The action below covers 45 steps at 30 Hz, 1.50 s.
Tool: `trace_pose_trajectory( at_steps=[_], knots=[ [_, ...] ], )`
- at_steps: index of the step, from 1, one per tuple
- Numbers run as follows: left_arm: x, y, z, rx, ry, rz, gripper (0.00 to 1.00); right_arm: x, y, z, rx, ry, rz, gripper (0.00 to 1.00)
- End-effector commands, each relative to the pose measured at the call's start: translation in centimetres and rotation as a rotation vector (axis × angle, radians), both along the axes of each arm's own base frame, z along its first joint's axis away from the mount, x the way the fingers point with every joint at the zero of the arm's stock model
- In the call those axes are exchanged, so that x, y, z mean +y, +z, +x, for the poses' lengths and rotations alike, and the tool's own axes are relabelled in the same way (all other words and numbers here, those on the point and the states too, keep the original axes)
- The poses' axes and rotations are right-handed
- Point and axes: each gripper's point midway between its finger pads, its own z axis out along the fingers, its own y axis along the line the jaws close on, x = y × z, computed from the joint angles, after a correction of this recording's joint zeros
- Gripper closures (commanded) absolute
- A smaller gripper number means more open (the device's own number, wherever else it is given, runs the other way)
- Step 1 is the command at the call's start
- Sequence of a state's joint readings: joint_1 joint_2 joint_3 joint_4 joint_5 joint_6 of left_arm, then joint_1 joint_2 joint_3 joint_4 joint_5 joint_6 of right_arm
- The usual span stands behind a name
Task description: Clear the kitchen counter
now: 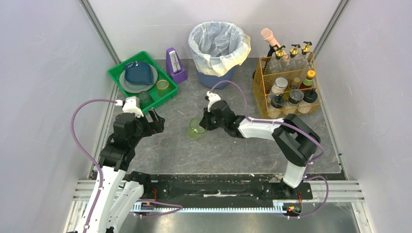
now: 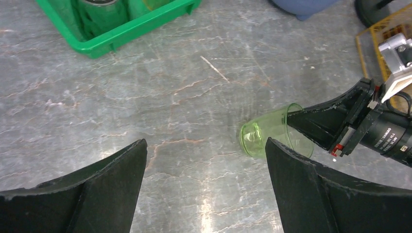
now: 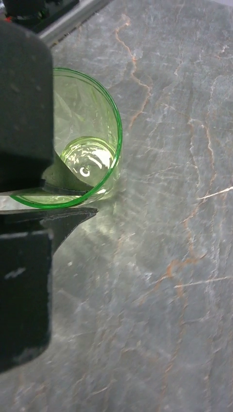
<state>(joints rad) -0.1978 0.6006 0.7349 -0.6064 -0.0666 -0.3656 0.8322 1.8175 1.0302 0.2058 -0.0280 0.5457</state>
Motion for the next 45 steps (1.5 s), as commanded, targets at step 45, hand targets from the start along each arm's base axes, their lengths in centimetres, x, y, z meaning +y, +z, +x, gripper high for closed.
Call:
trace_pose_trajectory(
  at_steps=[45],
  knots=[
    [-24.0, 8.3, -6.9, -0.141, -0.862, -0.957, 0.00, -9.7, 21.6, -10.1, -0.332, 0.227, 1.028, 1.00]
  ],
)
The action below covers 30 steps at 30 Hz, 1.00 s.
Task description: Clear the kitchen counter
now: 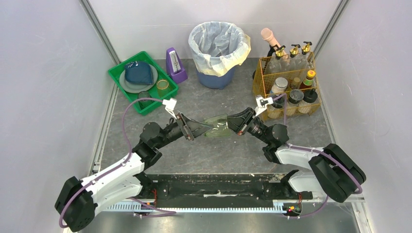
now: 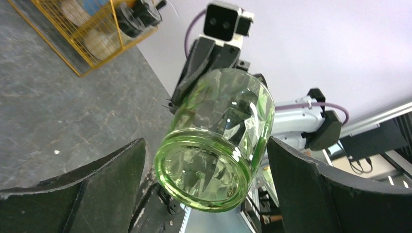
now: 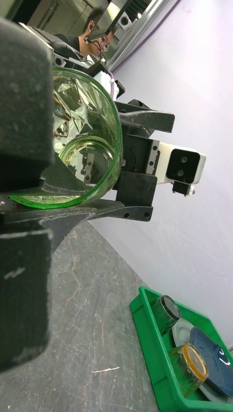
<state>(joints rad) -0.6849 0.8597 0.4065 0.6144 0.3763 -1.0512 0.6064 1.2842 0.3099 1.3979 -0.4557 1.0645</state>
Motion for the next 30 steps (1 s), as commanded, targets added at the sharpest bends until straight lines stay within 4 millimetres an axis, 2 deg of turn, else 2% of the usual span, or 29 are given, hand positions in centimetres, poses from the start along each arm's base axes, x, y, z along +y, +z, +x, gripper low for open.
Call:
trace_pose_trajectory(
  at_steps=[1, 6, 12, 16, 18, 21, 23, 30],
  knots=[
    [-1.8, 1.4, -1.9, -0.034, -0.099, -0.058, 0.00, -0.3, 2.0, -0.7, -0.070, 0.021, 0.067, 1.00],
    [-2.7, 1.5, -2.8, -0.039, -0.138, -0.072, 0.02, -0.2, 1.6, -0.6, -0.055, 0.034, 0.072, 1.00],
    [-1.8, 1.9, -2.3, -0.061, -0.070, -0.077, 0.21, -0.2, 0.8, -0.7, -0.038, 0.041, 0.059, 1.00],
    [-1.2, 2.0, -2.0, -0.072, -0.027, -0.066, 0.27, -0.3, 0.5, -0.9, -0.036, 0.052, 0.055, 1.00],
    [-1.0, 2.2, -1.9, -0.072, -0.014, -0.065, 0.27, -0.2, 0.5, -1.1, -0.038, 0.062, 0.054, 1.00],
    [-0.9, 2.2, -1.7, -0.066, -0.006, -0.064, 0.14, -0.2, 0.6, -1.2, -0.039, 0.068, 0.059, 1.00],
    [-1.1, 2.1, -1.7, -0.060, -0.010, -0.063, 0.10, -0.2, 0.6, -1.3, -0.040, 0.074, 0.061, 1.00],
    [-1.4, 2.2, -1.5, -0.051, -0.014, -0.063, 0.10, -0.1, 0.8, -1.6, -0.044, 0.093, 0.072, 1.00]
  ],
)
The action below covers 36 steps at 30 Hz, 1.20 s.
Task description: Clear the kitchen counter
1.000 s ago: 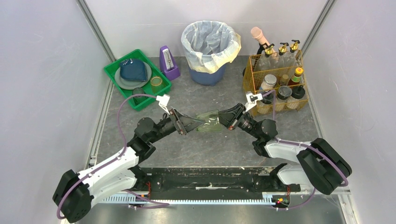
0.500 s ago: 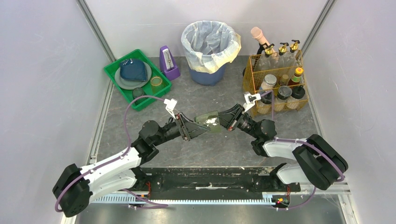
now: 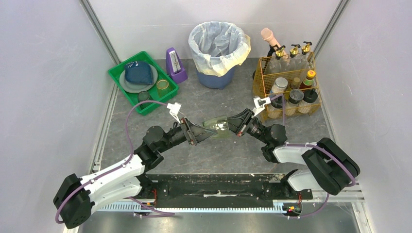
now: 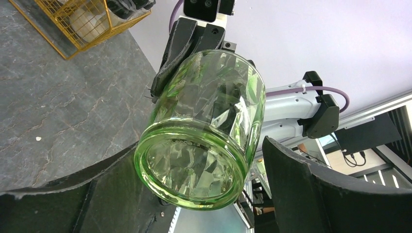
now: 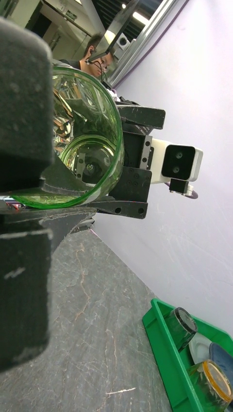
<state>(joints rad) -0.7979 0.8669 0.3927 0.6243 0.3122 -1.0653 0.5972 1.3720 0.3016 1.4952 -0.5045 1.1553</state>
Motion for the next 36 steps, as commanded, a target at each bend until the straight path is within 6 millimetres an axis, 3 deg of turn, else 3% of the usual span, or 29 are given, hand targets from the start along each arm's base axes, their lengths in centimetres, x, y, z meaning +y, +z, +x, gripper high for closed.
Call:
trace_pose_trajectory(
  at_steps=[1, 4, 8, 13, 15, 23, 25, 28, 36],
  knots=[
    [0.2, 2.7, 0.6, -0.077, 0.034, -0.057, 0.10, -0.6, 1.8, -1.1, -0.104, 0.020, 0.055, 1.00],
    [0.1, 2.7, 0.6, -0.079, 0.028, -0.057, 0.12, -0.4, 1.7, -1.1, -0.101, 0.024, 0.052, 1.00],
    [0.3, 2.6, 0.9, -0.081, 0.051, -0.053, 0.32, -0.4, 1.2, -1.1, -0.093, 0.027, 0.041, 0.97],
    [1.1, 1.8, 1.8, -0.084, 0.120, 0.014, 0.58, -0.7, 0.3, -1.1, -0.080, 0.017, 0.019, 0.84],
    [1.6, 1.5, 2.1, -0.092, 0.156, 0.054, 0.63, -0.9, 0.1, -0.9, -0.080, 0.006, 0.009, 0.76],
    [5.4, 0.1, 4.5, -0.089, 0.374, 0.337, 0.65, -3.0, -2.2, 1.1, -0.065, -0.128, -0.108, 0.30],
    [6.9, -1.1, 5.0, -0.062, 0.429, 0.465, 0.65, -3.4, -3.4, 1.9, -0.052, -0.179, -0.176, 0.24],
    [9.0, -1.3, 6.0, -0.055, 0.511, 0.609, 0.65, -4.4, -5.8, 3.5, -0.041, -0.275, -0.325, 0.16],
    [15.1, -0.2, 8.9, -0.038, 0.721, 1.029, 0.65, -9.2, -9.4, 6.0, -0.066, -0.543, -0.654, 0.03]
  ],
)
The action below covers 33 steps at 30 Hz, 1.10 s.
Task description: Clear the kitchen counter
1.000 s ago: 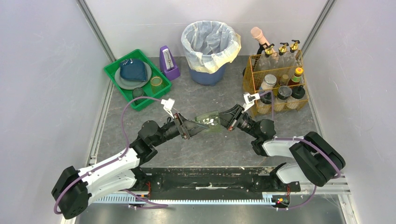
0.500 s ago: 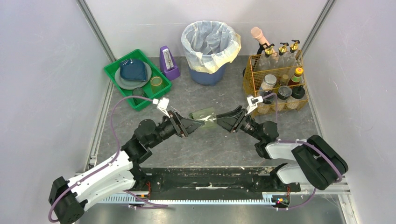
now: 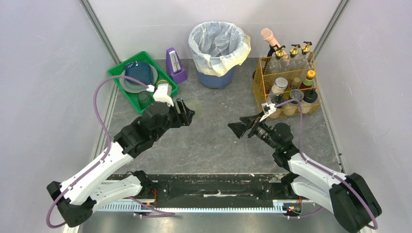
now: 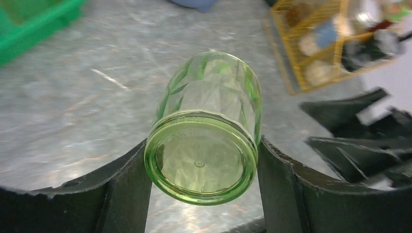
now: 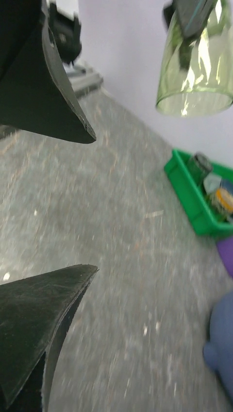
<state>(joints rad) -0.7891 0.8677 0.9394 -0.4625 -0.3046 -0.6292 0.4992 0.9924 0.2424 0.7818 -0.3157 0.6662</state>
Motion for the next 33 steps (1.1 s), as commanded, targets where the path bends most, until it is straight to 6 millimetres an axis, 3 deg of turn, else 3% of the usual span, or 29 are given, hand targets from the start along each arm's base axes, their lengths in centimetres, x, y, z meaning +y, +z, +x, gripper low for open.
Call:
trace_pose_trajectory(
  at_steps=[1, 10, 17, 25, 32, 33],
  knots=[
    [6.0, 0.4, 2.0, 0.009, 0.175, 0.354, 0.65, -3.5, -2.6, 2.0, -0.017, -0.188, -0.223, 0.02],
    [14.2, 1.8, 8.6, 0.149, 0.400, 0.570, 0.65, -3.8, -4.0, 1.8, 0.012, -0.202, -0.223, 0.02],
    [19.7, 0.3, 13.7, 0.267, 0.547, 0.616, 0.64, -4.0, -3.9, 1.7, 0.003, -0.215, -0.219, 0.02],
    [23.0, -5.0, 18.7, 0.430, 0.573, 0.569, 0.63, -4.5, -4.2, 1.8, -0.007, -0.256, -0.246, 0.02],
    [23.8, -10.0, 20.1, 0.560, 0.527, 0.524, 0.61, -4.4, -4.5, 1.9, 0.001, -0.259, -0.253, 0.02],
    [25.0, -10.6, 20.2, 0.576, 0.548, 0.500, 0.60, -4.3, -4.5, 1.9, 0.000, -0.256, -0.256, 0.02]
  ],
)
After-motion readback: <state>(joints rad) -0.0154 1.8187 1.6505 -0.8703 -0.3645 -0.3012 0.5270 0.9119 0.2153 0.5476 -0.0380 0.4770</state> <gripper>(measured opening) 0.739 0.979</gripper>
